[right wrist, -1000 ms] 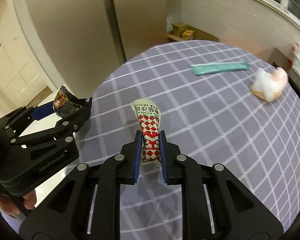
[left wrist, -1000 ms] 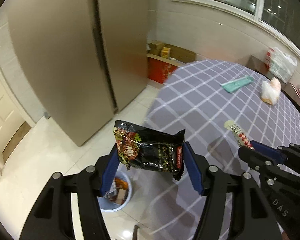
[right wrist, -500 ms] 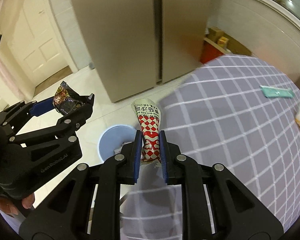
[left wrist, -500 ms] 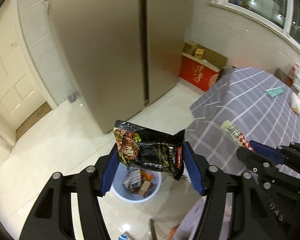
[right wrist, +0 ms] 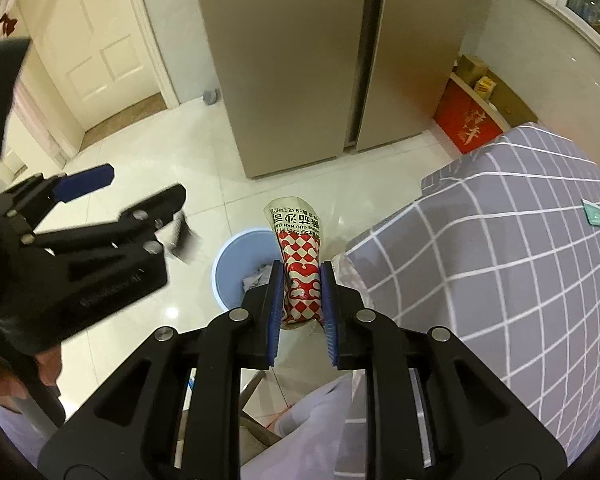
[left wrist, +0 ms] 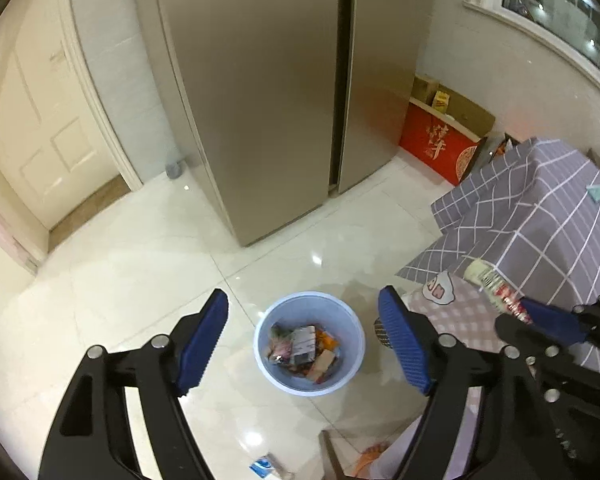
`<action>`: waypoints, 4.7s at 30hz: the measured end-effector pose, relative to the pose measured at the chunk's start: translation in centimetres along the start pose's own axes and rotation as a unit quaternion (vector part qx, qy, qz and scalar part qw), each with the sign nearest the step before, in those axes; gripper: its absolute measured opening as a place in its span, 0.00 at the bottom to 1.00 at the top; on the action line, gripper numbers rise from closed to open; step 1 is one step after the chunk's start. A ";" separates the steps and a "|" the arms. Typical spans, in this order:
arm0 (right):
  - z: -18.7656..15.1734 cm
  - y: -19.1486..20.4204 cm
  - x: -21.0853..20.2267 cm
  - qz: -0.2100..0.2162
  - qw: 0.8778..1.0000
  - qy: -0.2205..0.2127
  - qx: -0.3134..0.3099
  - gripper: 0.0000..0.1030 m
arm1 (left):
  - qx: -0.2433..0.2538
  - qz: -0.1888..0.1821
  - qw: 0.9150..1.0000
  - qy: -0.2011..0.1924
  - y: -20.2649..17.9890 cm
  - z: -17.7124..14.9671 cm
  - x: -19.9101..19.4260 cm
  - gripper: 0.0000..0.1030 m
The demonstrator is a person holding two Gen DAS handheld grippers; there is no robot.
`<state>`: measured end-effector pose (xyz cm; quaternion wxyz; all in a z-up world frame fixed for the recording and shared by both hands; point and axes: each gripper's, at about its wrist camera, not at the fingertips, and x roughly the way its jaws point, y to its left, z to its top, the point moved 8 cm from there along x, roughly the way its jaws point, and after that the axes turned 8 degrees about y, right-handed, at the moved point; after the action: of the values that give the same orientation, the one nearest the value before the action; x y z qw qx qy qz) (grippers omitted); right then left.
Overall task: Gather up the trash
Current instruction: 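Carry the bag and packet over the bucket and open both grippers, then swing both tools back toward the table, then grasp the teal toothbrush box with the left gripper while the right grasps the white-orange bag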
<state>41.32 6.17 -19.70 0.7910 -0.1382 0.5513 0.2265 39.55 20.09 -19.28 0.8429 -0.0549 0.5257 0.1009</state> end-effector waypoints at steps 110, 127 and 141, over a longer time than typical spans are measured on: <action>-9.0 -47.0 -7.4 -0.086 0.921 -0.066 0.373 0.88 | 0.314 -0.125 0.941 -0.022 -47.6 8.7 2.2 0.71; -9.2 -43.5 -7.8 -0.081 0.938 -0.070 0.329 0.42 | 0.270 -0.142 0.952 -0.001 -43.5 7.6 1.5 0.23; -10.2 -37.4 -9.3 -0.076 0.944 -0.080 0.311 0.41 | 0.235 -0.114 0.965 -0.003 -37.0 4.7 -0.3 0.23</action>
<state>49.43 -32.66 -15.80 0.8507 0.0920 0.5175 -0.0065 51.92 -15.03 -17.43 0.8396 0.0851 0.5224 -0.1218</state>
